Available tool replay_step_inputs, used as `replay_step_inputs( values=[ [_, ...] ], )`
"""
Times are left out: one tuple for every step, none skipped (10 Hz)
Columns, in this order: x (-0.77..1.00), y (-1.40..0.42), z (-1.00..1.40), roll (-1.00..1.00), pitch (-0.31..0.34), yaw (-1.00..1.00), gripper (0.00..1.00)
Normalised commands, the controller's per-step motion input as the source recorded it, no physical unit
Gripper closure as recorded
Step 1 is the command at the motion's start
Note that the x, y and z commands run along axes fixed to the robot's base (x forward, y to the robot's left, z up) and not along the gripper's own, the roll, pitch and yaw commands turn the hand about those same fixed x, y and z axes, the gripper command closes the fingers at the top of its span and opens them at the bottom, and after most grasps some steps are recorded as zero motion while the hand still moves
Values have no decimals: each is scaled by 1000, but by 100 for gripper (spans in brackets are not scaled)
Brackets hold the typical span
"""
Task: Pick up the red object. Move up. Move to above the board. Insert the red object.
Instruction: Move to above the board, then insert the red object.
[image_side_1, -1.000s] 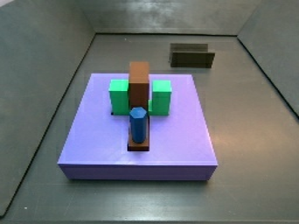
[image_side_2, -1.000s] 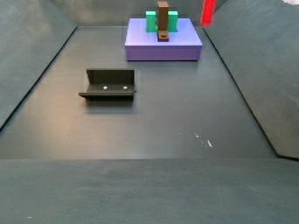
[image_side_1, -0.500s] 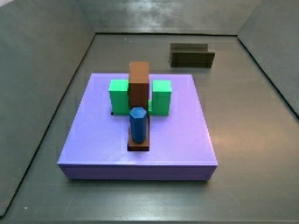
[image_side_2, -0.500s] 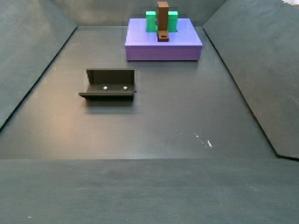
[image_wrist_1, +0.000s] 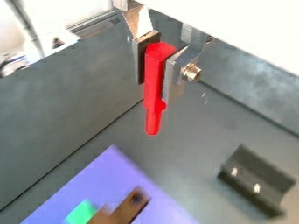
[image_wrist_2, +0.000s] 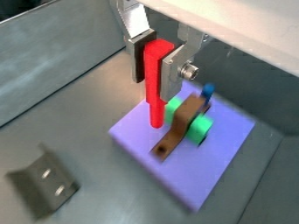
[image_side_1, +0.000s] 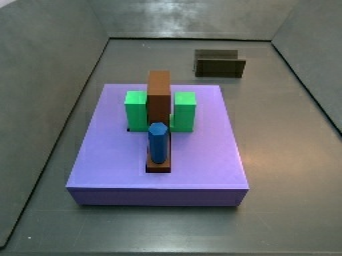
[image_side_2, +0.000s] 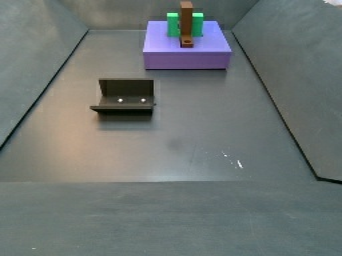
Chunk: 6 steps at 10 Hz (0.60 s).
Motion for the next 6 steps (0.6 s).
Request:
replay_step_inputs(
  values=[
    [322, -1400, 199, 7, 155, 2, 100],
    [205, -808, 119, 8, 155, 8, 100],
    [137, -391, 70, 22, 152, 10, 100],
    [0, 14, 0, -14, 0, 0, 100],
    [0, 20, 0, -6, 0, 0, 100],
    [-11, 46, 0, 0, 0, 0, 100]
  ],
)
